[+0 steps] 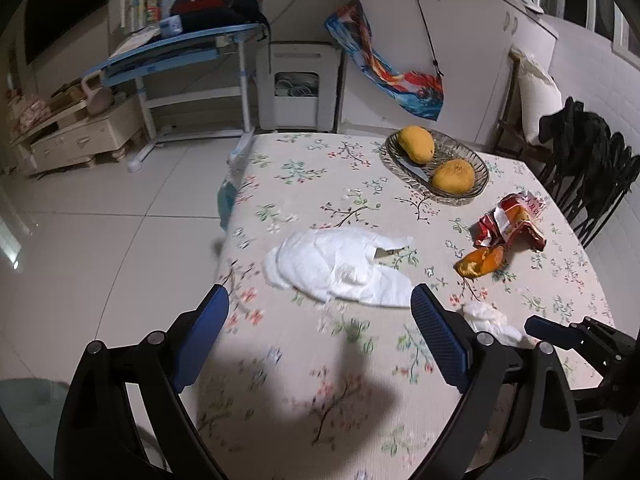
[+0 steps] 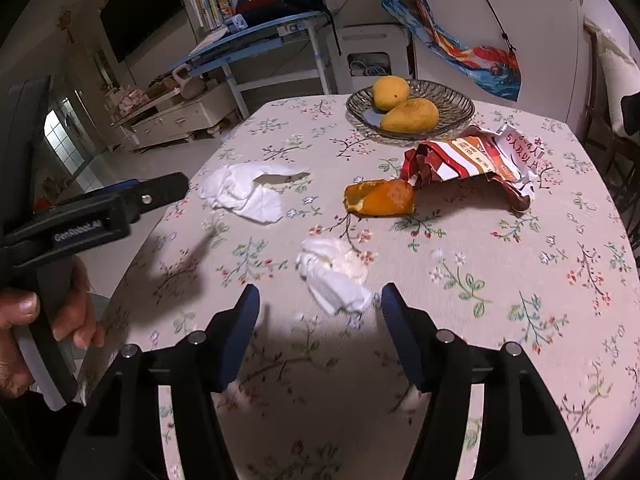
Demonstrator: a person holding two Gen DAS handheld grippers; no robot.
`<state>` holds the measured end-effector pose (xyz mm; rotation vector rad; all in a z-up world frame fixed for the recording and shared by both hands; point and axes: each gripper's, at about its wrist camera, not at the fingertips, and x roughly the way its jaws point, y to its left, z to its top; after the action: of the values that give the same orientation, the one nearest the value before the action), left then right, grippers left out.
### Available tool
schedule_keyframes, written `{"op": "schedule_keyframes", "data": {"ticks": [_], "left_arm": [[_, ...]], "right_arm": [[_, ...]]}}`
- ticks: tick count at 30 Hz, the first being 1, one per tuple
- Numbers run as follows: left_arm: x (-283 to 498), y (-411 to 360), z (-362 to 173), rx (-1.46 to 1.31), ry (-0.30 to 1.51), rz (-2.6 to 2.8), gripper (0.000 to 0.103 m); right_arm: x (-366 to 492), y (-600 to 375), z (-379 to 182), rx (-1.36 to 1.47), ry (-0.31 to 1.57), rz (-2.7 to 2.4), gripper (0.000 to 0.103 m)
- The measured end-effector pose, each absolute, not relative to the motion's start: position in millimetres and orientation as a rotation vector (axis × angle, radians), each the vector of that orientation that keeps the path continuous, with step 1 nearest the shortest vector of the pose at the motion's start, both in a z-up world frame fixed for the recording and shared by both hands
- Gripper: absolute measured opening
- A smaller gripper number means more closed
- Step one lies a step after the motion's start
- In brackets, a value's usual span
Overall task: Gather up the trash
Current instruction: 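Grasp a crumpled white tissue with the right gripper while the left grasps a white napkin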
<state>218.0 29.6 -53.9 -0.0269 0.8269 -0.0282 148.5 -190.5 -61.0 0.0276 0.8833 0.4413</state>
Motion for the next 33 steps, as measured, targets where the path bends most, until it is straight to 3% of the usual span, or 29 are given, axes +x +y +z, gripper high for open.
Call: {"op": "schedule_keyframes", "data": {"ticks": [13, 19, 21, 29, 33], "left_arm": [[270.5, 15.6, -74.0, 0.039, 0.883, -0.013, 0.089], [281.4, 4.7, -86.2, 0.090, 0.925, -0.024, 0.087], [282.4, -1.9, -90.3, 0.114, 0.941, -0.044, 0.080], [276.0, -20.4, -92.9, 0.177, 0.934, -0.121, 0.018], [265.0, -26.1, -90.2, 0.170, 0.948, -0.161, 0.014]], "right_arm": [[161.4, -181.3, -68.6, -0.025, 0.936, 0.443, 0.048], [157.6, -181.9, -68.7, -0.064, 0.932, 0.443, 0.030], [156.6, -183.1, -69.0, -0.071, 0.930, 0.446, 0.028], [152.6, -181.9, -66.6, -0.059, 0.935, 0.474, 0.022], [147.3, -182.9, -65.2, -0.049, 0.934, 0.480, 0.021]]}}
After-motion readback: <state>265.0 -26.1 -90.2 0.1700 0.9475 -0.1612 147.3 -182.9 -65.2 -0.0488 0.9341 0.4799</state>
